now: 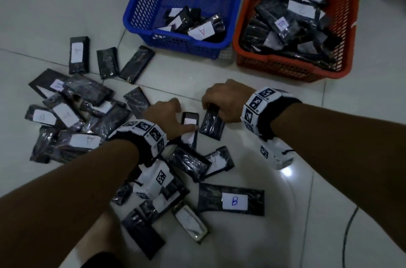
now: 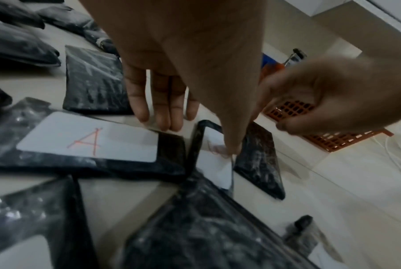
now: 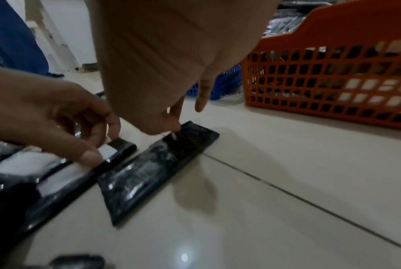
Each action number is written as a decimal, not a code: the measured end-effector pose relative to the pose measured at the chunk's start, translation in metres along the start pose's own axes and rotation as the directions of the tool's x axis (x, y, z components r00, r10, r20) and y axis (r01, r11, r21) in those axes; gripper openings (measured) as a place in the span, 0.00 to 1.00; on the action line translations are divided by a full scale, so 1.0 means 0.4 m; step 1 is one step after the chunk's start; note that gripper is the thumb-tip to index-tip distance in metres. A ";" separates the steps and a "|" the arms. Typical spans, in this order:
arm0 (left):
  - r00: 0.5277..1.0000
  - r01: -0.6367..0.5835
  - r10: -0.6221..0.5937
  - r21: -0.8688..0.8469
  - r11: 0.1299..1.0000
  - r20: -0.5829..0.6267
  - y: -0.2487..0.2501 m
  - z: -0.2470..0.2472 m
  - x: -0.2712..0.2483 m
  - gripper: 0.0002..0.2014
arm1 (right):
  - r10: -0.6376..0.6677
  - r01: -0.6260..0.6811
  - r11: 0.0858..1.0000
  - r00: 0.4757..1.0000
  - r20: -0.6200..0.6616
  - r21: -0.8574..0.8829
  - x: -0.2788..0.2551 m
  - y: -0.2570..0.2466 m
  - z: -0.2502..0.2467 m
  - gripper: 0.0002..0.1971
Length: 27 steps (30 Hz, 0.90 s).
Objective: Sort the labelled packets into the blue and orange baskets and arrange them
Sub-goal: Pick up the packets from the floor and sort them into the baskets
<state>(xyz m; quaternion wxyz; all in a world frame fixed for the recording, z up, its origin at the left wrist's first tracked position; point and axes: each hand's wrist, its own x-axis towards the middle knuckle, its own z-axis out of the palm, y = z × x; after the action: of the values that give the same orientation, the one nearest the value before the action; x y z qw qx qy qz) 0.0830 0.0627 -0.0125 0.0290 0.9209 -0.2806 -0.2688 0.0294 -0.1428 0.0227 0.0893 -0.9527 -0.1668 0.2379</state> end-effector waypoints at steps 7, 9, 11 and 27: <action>0.989 0.130 -0.122 -0.091 0.987 0.086 0.069 -0.007 -0.002 0.24 | -0.023 0.020 0.994 0.999 -0.034 -0.104 -0.035 -0.010 0.057 0.23; 0.985 0.172 -0.163 -0.187 0.967 0.063 0.075 -0.011 -0.004 0.18 | -0.044 0.036 0.995 0.996 -0.084 -0.095 -0.037 -0.006 0.070 0.22; 0.980 0.196 -0.198 -0.262 0.945 0.019 0.068 -0.012 -0.005 0.16 | -0.058 0.050 0.996 0.991 -0.119 -0.071 -0.044 -0.003 0.089 0.24; 0.983 0.040 -0.160 -0.752 0.658 -0.088 0.035 -0.175 0.065 0.09 | 0.657 -0.140 0.257 0.751 -0.067 0.956 -0.019 -0.007 -0.005 0.16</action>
<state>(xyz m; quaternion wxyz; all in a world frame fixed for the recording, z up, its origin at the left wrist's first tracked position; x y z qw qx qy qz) 0.1300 0.0304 0.0374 0.4093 0.8592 -0.0915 -0.2931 0.0231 -0.1430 0.0284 0.5680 -0.7721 0.2762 0.0711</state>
